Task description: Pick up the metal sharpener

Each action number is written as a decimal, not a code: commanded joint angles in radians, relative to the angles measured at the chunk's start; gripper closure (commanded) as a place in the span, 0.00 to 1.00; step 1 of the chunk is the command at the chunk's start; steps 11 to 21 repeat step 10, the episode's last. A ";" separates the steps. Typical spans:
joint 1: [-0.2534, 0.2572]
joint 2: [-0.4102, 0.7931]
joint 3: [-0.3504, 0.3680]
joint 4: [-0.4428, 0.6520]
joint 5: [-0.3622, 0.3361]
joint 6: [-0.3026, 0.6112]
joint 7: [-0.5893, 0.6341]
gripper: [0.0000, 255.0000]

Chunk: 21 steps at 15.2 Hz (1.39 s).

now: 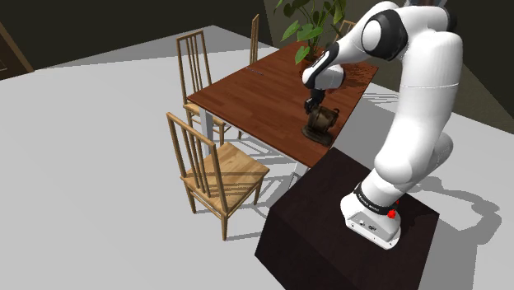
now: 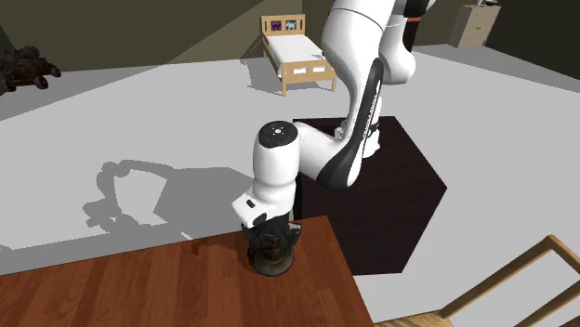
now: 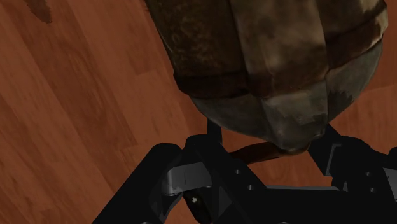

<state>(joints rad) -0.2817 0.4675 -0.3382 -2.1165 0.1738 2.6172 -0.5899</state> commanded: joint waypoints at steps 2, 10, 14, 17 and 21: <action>0.013 -0.037 -0.015 -0.005 -0.018 -0.030 0.012 1.00; 0.032 -0.104 -0.039 -0.004 -0.054 -0.095 0.034 1.00; 0.032 -0.104 -0.039 -0.004 -0.054 -0.095 0.034 1.00; 0.032 -0.104 -0.039 -0.004 -0.054 -0.095 0.034 1.00; 0.032 -0.104 -0.039 -0.004 -0.054 -0.095 0.034 1.00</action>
